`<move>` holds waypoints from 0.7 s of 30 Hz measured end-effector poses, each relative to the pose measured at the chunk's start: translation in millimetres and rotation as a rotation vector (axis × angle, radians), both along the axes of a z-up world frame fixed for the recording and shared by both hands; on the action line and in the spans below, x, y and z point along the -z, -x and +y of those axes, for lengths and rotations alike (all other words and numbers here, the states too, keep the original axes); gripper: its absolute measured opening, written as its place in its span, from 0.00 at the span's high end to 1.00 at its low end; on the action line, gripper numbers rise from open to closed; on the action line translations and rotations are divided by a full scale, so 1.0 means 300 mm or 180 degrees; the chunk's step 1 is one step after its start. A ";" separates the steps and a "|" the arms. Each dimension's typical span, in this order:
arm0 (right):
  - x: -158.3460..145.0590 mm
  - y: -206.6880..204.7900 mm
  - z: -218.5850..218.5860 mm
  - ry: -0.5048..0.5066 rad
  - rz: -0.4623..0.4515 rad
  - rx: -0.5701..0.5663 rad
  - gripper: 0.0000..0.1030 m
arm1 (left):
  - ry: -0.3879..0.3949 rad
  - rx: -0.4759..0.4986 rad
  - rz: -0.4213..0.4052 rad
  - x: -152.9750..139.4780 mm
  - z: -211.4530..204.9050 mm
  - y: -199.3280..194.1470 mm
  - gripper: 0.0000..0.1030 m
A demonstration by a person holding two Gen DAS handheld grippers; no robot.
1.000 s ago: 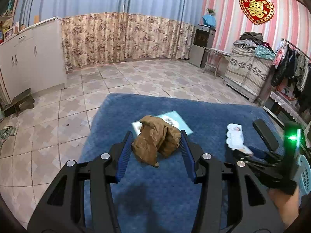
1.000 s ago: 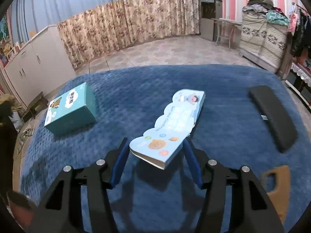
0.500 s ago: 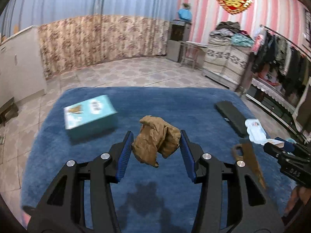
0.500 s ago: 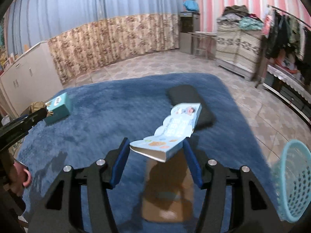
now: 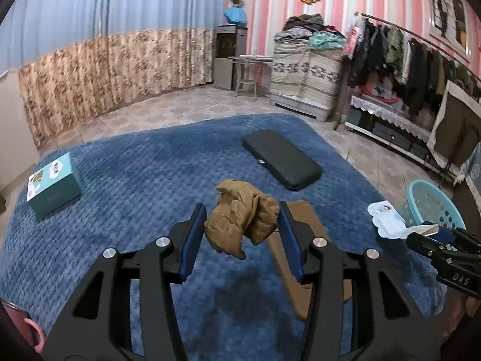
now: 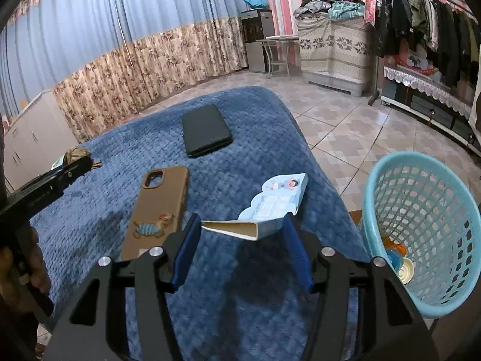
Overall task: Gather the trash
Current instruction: 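Carry the brown paper and white booklet in both grippers over the basket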
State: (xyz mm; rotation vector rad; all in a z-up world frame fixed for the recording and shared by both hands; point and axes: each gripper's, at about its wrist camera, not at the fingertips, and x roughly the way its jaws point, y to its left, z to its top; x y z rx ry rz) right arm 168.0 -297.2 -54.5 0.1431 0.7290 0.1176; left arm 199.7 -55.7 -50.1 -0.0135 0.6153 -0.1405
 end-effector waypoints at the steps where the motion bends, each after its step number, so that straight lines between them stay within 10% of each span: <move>1: 0.007 0.001 -0.005 -0.0007 -0.0004 -0.0002 0.46 | -0.0024 0.0015 -0.0005 -0.002 -0.014 0.003 0.54; 21: -0.056 0.074 -0.426 -0.0268 -0.0346 0.0784 0.52 | -0.0098 0.0585 -0.0169 -0.066 -0.374 -0.011 0.54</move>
